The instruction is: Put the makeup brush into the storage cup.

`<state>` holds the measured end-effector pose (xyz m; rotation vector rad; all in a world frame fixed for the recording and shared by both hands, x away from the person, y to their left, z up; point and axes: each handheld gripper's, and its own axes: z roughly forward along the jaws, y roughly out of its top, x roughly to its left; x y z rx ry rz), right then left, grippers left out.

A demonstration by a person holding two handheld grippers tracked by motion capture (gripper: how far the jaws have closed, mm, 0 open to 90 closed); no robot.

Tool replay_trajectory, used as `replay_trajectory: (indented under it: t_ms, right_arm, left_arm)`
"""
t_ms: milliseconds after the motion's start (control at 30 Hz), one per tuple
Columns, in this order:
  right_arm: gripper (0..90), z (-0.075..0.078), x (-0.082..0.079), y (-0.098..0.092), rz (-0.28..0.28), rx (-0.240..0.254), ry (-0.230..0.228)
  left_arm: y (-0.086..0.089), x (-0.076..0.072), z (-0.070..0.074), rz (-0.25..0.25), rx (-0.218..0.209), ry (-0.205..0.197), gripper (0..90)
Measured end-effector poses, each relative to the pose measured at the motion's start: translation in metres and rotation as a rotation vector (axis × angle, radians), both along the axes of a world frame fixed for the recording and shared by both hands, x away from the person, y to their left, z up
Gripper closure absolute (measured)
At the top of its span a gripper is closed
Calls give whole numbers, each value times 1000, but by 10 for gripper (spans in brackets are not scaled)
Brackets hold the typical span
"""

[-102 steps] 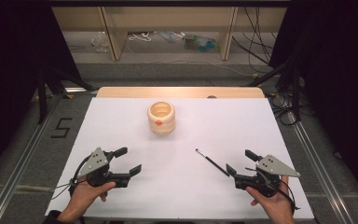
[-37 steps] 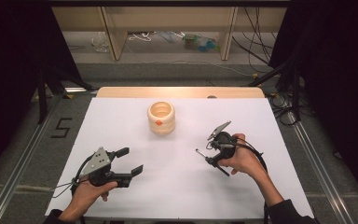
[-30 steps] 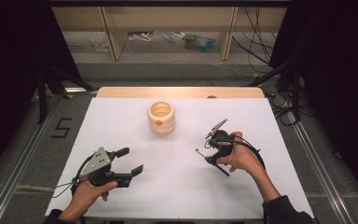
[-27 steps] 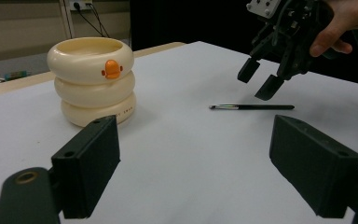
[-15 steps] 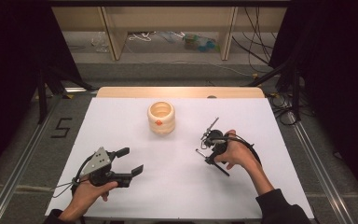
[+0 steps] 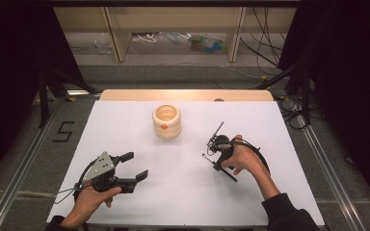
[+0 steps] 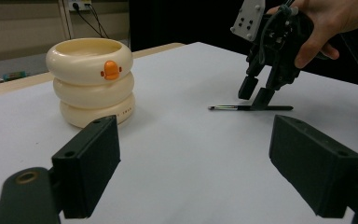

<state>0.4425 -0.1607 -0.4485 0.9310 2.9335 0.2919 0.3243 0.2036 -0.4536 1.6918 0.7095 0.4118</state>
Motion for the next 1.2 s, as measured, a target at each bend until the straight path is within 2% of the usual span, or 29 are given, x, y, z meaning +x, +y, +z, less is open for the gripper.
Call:
replay_trajectory:
  t_ms: [233,267,367,433,533,567,1033,1200]
  right_arm:
    - [627,-2,1,1,-11,-11,16]
    - [642,-3,3,0,6,-11,11]
    - [656,-2,3,1,8,-20,17]
    - [665,-2,3,2,-8,-32,31]
    - [692,-4,4,2,13,-29,31]
    - [699,-4,3,3,-5,-34,38]
    - [809,-5,4,2,19,-42,25]
    - [836,-5,4,4,-2,-44,31]
  left_arm:
    - [0,0,0,1,0,-1,164]
    - [0,0,0,1,0,-2,164]
    - [0,0,0,1,0,-1,164]
    - [0,0,0,-1,-2,-1,165]
    - [0,0,0,-1,-1,-1,165]
    - [0,0,0,-1,0,-1,165]
    - [0,0,0,0,0,-2,166]
    - [0,0,0,-3,-1,-2,167]
